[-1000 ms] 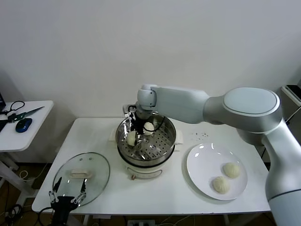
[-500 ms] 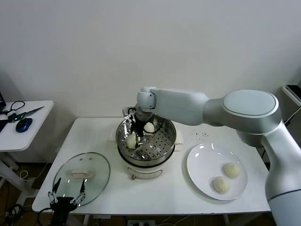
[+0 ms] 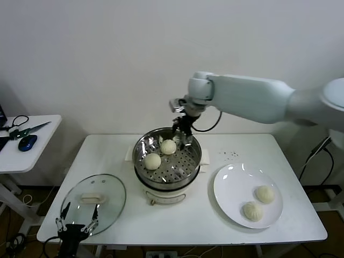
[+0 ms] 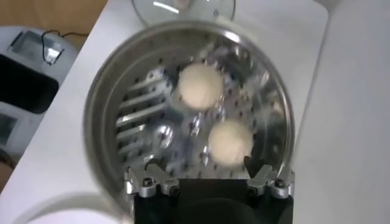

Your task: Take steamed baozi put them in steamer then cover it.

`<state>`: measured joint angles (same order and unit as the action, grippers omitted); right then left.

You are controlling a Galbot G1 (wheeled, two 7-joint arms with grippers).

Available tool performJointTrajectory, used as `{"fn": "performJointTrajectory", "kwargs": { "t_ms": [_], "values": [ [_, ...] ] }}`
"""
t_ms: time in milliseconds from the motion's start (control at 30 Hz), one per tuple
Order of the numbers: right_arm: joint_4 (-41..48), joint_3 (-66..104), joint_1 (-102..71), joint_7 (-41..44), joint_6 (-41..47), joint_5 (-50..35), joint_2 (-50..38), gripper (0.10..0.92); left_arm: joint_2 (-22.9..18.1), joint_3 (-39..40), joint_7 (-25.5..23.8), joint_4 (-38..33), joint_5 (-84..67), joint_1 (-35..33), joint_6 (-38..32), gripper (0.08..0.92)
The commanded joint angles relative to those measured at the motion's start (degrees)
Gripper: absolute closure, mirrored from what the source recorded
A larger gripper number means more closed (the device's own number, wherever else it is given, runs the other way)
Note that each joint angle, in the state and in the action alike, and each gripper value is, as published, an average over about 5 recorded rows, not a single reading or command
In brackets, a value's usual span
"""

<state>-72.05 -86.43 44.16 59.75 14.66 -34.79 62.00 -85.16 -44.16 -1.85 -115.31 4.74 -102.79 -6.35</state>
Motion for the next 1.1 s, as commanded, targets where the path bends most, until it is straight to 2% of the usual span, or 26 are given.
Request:
{"fn": "performJointTrajectory", "kwargs": {
  "t_ms": [33,167,400,733,1100],
  "values": [
    [-15.22,-0.09,1.69,1.22,-0.9,6.6,-20.68,0.203,-0.14,0.01,-0.04,-0.44,0.6,-0.15,0.23,0.177],
    [-18.56,-0.24,-3.73,1.07,-1.07,11.96,-27.84,0.203,-0.55,0.12,-0.05,-0.91,1.27,-0.02,0.66,0.177],
    [-17.45,4.75,-17.88,1.07,-1.79,19.91,-33.92,0.203,-0.94,0.2,-0.02,-0.52,2.41,-0.4,0.62,0.177],
    [-12.11,13.33,-31.83,1.25,-2.47,26.49,-33.08,0.203,-1.43,-0.12,0.03,-0.4,2.67,-0.66,0.82,0.177],
    [-10.55,12.33,-33.85,1.51,-3.03,27.5,-31.47,0.203,-1.92,0.14,0.07,-0.03,3.25,-0.86,0.88,0.177]
  ]
}}
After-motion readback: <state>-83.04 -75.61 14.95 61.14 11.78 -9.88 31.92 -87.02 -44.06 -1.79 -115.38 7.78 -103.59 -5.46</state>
